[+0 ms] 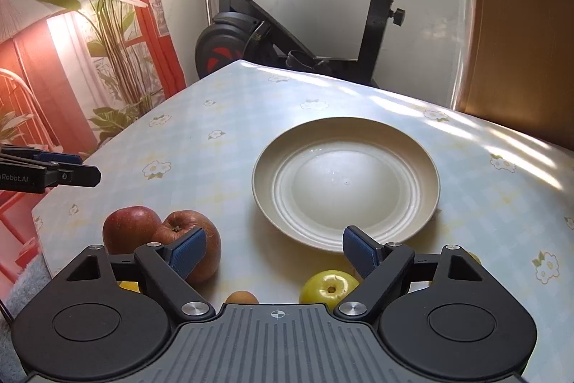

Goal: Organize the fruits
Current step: 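Move the right tool toward the large green citrus while the left tool approaches a yellow-green apple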

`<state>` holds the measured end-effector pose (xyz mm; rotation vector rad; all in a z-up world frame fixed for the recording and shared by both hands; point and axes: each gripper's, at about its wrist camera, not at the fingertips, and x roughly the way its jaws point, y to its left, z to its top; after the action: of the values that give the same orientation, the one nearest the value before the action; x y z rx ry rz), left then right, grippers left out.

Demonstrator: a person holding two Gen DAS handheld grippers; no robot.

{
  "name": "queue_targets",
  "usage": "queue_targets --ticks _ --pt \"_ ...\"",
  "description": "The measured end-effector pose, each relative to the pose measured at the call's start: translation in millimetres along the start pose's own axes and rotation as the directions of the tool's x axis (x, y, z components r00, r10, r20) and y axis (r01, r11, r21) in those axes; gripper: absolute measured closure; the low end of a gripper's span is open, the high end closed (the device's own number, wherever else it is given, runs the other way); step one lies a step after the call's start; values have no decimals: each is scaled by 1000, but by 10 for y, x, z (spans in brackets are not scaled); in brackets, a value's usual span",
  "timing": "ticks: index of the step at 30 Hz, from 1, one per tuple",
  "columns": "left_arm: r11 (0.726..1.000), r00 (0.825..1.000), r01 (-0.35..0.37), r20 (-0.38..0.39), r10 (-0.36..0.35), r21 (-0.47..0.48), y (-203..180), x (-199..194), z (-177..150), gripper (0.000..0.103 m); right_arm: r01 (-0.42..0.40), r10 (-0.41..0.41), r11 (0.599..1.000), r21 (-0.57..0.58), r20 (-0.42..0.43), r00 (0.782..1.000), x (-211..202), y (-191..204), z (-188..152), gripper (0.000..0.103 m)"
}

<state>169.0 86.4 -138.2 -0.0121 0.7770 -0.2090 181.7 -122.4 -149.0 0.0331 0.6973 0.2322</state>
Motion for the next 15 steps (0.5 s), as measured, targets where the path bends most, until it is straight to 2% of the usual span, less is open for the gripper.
queue_targets --ticks 6,15 --pt "999 999 47 1 -47 17 -100 2 -18 39 38 -38 999 16 4 999 -57 -49 -58 25" --pt "986 991 133 -10 -132 97 -486 -1 -89 39 134 -134 988 75 -9 991 -376 -457 -456 29"
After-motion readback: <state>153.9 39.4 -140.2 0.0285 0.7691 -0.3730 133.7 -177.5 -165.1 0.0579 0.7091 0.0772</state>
